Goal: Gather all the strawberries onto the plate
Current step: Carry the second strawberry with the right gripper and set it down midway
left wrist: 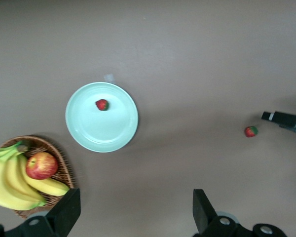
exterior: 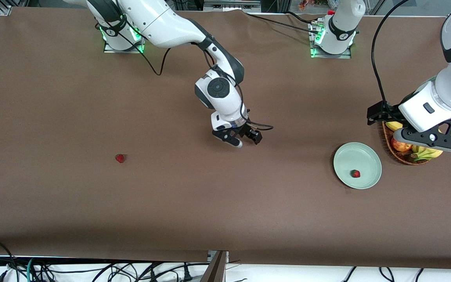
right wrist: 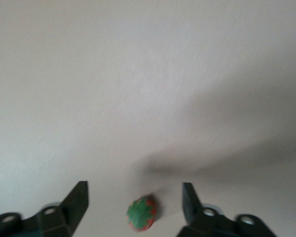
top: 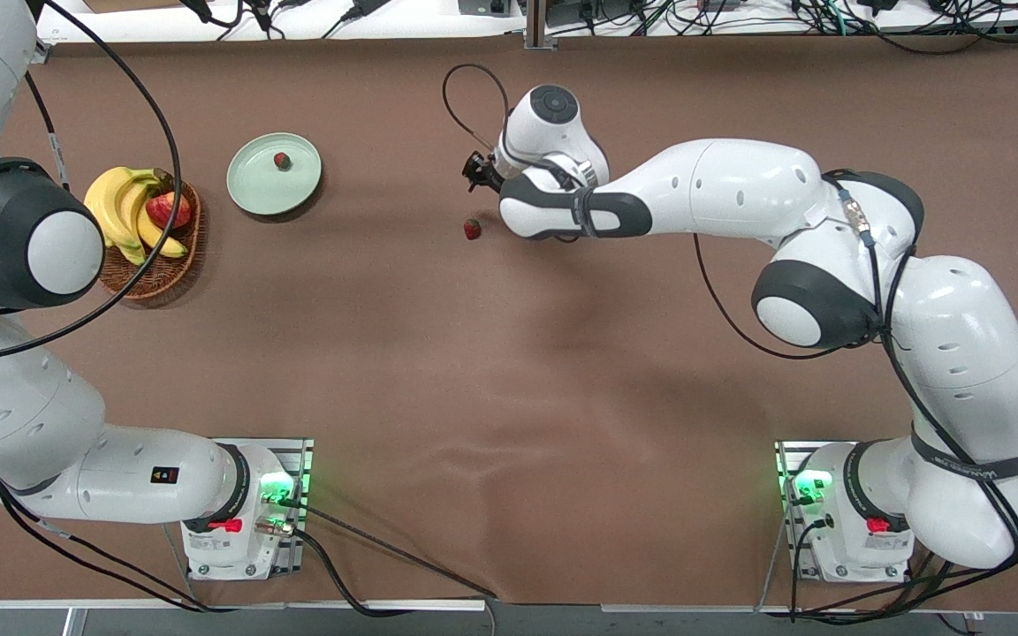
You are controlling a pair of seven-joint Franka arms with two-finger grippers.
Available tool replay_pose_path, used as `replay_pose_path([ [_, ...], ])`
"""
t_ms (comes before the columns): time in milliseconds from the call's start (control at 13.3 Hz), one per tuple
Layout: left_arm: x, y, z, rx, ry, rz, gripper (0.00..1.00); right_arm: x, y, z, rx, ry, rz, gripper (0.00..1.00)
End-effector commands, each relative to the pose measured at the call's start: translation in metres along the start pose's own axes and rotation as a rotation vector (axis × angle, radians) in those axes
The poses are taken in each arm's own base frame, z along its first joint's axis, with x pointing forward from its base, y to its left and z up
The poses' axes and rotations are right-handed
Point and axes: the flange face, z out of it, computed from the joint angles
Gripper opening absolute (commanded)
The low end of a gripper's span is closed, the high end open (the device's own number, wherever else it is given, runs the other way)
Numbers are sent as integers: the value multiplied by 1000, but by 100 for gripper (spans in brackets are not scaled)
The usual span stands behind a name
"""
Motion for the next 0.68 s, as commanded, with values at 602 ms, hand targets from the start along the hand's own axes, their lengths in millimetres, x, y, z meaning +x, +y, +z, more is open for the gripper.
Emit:
replay_pose_path([
  [602,34,164,258,-67,-163,-24,100,276,137,-154,-245,-149,-540,99],
])
